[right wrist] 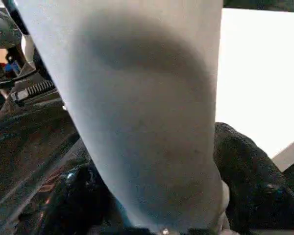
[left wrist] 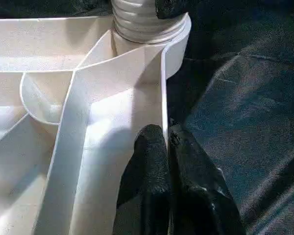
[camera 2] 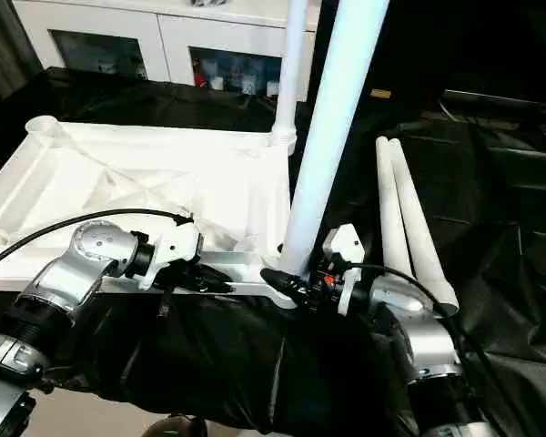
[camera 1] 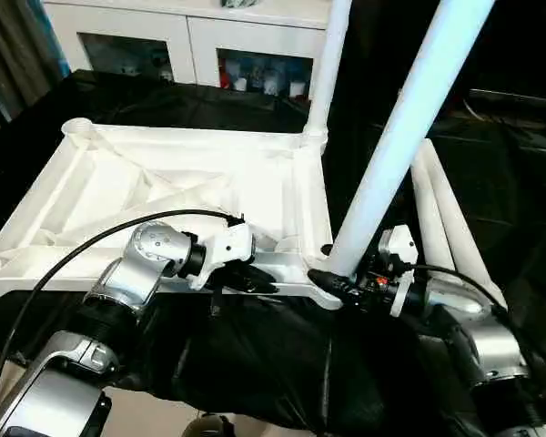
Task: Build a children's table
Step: Rotate leg to tighten
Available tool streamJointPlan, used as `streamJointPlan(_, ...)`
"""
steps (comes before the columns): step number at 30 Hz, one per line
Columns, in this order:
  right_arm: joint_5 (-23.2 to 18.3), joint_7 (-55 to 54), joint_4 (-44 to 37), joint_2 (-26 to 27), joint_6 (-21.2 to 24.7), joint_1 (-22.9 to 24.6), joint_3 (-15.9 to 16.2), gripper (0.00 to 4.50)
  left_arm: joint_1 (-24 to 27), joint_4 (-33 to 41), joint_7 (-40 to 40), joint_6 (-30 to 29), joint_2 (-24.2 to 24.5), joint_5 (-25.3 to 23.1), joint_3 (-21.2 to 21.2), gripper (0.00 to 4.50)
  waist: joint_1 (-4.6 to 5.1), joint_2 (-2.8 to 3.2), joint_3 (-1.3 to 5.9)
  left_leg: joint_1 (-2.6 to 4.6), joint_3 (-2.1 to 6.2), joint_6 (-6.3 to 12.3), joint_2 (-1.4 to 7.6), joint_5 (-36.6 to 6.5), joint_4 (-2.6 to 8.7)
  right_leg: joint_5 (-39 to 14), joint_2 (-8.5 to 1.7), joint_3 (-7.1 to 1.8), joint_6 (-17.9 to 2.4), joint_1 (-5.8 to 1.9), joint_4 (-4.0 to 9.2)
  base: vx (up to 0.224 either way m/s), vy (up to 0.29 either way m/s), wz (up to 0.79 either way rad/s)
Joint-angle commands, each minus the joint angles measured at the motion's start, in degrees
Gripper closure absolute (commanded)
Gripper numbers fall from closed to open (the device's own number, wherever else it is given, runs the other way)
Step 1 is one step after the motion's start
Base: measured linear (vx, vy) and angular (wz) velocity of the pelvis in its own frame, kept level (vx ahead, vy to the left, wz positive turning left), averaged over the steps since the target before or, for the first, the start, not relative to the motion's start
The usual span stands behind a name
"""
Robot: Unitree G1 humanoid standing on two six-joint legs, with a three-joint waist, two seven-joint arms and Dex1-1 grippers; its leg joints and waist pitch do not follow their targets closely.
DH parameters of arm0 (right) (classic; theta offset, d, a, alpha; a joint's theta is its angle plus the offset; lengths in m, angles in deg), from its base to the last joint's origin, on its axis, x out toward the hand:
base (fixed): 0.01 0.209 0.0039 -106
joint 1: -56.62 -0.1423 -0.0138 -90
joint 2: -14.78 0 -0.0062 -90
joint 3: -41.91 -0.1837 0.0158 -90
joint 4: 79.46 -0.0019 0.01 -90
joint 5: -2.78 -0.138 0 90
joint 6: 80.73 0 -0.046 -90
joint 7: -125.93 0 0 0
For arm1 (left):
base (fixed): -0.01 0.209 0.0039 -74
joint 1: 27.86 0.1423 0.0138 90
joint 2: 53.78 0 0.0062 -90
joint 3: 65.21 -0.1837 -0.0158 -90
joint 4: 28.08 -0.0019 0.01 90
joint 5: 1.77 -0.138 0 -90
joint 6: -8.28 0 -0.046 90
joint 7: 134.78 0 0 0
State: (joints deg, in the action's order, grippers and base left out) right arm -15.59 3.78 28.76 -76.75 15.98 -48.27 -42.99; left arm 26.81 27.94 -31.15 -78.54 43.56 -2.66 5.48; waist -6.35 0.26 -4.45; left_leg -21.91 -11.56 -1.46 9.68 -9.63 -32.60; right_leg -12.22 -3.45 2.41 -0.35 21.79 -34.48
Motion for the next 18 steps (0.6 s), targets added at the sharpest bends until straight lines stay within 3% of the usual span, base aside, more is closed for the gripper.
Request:
streamJointPlan(1,2.08,-1.01,2.47,0.35,1.41,2.22,1.90,1.83,1.50,-0.30,-0.72,-0.23,-0.56,-0.82,-2.04,4.50,-0.04,0.94,2.90,1.70,2.18,0.53,4.59,-15.52,4.27,-6.94,-5.75,-2.72,-15.55,-1.48,3.82,0.000,0.000,0.00)
streamJointPlan(7,2.60,-3.58,2.79,1.85,0.35,2.48,1.48,1.83,1.69,-0.36,0.75,-0.63,-0.85,-1.24,-1.87,4.50,0.15,0.81,2.88,1.58,2.15,0.68,4.53,-15.68,4.34,-6.76,-5.81,-2.76,-15.47,-1.45,3.87,0.000,0.000,0.00)
streamJointPlan(9,2.95,-6.33,3.97,3.07,-0.18,2.11,0.65,1.83,1.69,-0.25,2.62,-1.89,-1.41,-1.77,-1.75,4.50,0.40,0.84,2.58,1.63,2.28,-0.14,4.55,-18.23,4.64,-11.74,-6.06,-2.86,-14.75,-1.26,4.39,0.000,0.000,0.00)
streamJointPlan(10,3.92,-9.53,5.66,4.11,-0.94,1.49,0.07,1.83,1.57,-0.15,4.57,-3.16,-2.20,-2.28,-1.68,4.50,0.57,0.51,2.51,1.69,2.29,-0.41,4.53,-18.99,4.74,-13.58,-6.10,-2.92,-14.37,-1.19,4.62,0.000,0.000,0.00)
streamJointPlan(13,6.13,-19.52,10.78,7.68,-2.45,-0.59,-1.88,1.83,1.46,1.22,9.47,-7.45,-5.59,-2.72,-1.43,4.50,1.43,0.52,1.42,2.30,3.19,-3.15,4.43,-26.73,5.27,-30.55,-6.68,-2.94,-10.64,-0.49,6.08,-0.019,0.004,-0.03)
streamJointPlan(14,6.18,-19.85,10.94,7.80,-2.46,-0.67,-1.94,1.83,1.47,1.29,9.59,-7.58,-5.71,-2.71,-1.43,4.50,1.43,0.52,1.42,2.30,3.19,-3.15,4.43,-26.73,5.27,-30.55,-6.68,-2.94,-10.64,-0.49,6.08,-0.057,0.011,-0.09)
streamJointPlan(15,6.47,-22.45,12.29,8.78,-2.49,-1.35,-2.53,1.83,1.53,1.82,10.58,-8.58,-6.60,-2.82,-1.53,4.50,1.76,0.73,1.15,3.23,3.86,-4.25,4.35,-31.54,5.24,-38.37,-6.97,-2.74,-7.83,0.13,7.17,-0.070,0.017,-0.12)
streamJointPlan(17,7.27,-32.03,17.25,11.98,-3.50,-4.21,-4.76,1.83,1.79,3.65,14.50,-11.96,-9.73,-3.62,-2.01,4.50,2.30,0.68,1.10,2.78,4.49,-5.00,4.26,-33.72,5.88,-39.90,-6.77,-2.20,-6.09,-0.32,7.29,-0.064,0.028,-0.18)
streamJointPlan(18,7.26,-33.12,17.83,12.35,-3.55,-4.57,-5.07,1.83,1.83,3.87,14.95,-12.38,-10.11,-3.68,-2.05,4.50,2.53,0.97,1.16,3.02,4.72,-5.51,4.20,-35.38,6.14,-38.83,-6.58,-1.86,-5.80,-0.29,7.44,-0.052,0.038,-0.23)
